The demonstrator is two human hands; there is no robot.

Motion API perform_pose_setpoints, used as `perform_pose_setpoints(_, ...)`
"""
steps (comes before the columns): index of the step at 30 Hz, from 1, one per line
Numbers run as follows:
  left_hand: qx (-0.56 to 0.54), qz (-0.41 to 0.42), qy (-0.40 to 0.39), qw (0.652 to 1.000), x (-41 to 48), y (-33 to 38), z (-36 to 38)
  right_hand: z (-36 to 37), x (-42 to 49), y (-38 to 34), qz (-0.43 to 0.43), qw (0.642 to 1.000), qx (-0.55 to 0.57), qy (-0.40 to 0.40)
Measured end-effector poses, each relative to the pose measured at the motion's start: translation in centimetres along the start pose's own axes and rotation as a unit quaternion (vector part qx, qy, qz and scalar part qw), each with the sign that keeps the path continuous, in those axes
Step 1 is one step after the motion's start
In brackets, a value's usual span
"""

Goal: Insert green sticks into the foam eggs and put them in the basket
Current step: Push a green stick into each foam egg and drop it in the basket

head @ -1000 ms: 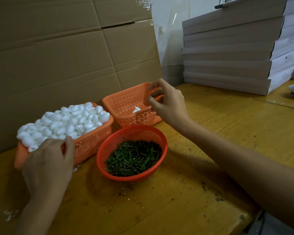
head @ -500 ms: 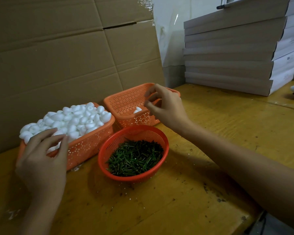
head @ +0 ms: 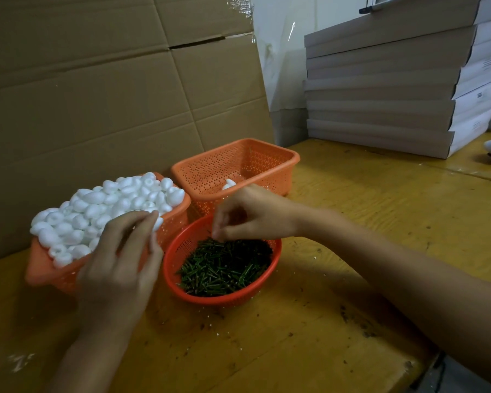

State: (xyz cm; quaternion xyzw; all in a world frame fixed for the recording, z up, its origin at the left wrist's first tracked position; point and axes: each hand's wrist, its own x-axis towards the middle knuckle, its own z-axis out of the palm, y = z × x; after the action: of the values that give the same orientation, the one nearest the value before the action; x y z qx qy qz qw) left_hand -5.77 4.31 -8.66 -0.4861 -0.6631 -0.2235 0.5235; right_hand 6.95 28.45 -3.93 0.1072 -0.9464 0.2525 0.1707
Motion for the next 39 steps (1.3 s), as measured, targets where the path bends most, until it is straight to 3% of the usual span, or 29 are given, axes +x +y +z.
perform_pose_setpoints(8, -0.041, -0.013, -0.016, 0.999, 0.5, 1.1, 0.0, 0.9, -0.3, -0.8, 0.006, 0.986, -0.056, -0.157)
perform_pose_setpoints(15, -0.169, -0.081, -0.038, 0.982, 0.7, 2.1, 0.3, 0.8, -0.3, -0.9, -0.003, 0.985, -0.018, -0.171)
perform_pose_setpoints(16, -0.232, -0.129, -0.049, 0.963, 0.9, 2.4, 0.4, 0.8, -0.3, -1.0, -0.004, 0.985, -0.012, -0.170)
perform_pose_setpoints(20, -0.459, -0.347, -0.085, 0.813, 1.2, 3.8, 0.3, 0.9, -0.2, -0.8, -0.001, 0.987, -0.005, -0.162)
perform_pose_setpoints(27, -0.550, -0.424, -0.061, 0.717, 1.5, 3.6, 0.4, 0.6, 0.0, -0.6, 0.010, 0.999, 0.021, -0.048)
perform_pose_setpoints(34, -0.559, -0.434, -0.044, 0.705, 1.0, 3.3, 0.7, 0.9, 0.1, -0.5, 0.033, 0.995, 0.090, 0.003)
perform_pose_setpoints(39, -0.549, -0.419, -0.053, 0.721, 1.0, 3.4, 0.8, 1.2, 0.1, -0.5, 0.039, 0.996, 0.080, 0.002)
